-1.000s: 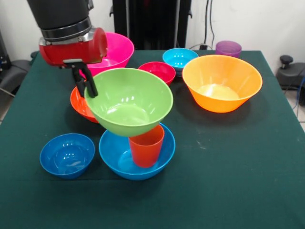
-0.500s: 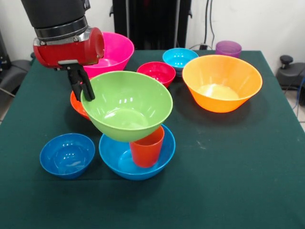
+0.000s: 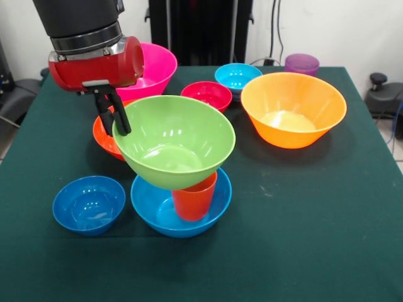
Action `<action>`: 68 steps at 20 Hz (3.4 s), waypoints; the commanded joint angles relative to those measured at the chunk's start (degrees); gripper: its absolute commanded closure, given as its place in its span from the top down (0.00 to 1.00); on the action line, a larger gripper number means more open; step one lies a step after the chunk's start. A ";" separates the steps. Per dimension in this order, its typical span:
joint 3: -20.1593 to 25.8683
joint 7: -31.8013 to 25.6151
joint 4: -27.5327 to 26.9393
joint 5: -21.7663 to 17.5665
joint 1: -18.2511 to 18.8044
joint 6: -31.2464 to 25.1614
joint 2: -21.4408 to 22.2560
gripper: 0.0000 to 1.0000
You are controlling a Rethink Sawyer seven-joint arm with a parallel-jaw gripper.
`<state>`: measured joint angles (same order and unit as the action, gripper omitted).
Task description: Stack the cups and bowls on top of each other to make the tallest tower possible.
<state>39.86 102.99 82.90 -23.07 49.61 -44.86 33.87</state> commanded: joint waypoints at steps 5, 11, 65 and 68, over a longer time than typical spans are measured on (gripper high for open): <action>0.82 -10.95 0.04 -4.60 -2.66 -1.14 -1.44 0.00; 0.08 -8.69 1.98 -5.01 -2.91 0.54 -0.88 0.00; -1.36 -5.44 5.01 -7.54 -4.28 7.43 -2.31 1.00; -1.45 -4.96 4.92 -8.16 -4.27 8.83 -2.07 1.00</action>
<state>39.81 102.99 86.67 -25.96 47.83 -39.62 32.43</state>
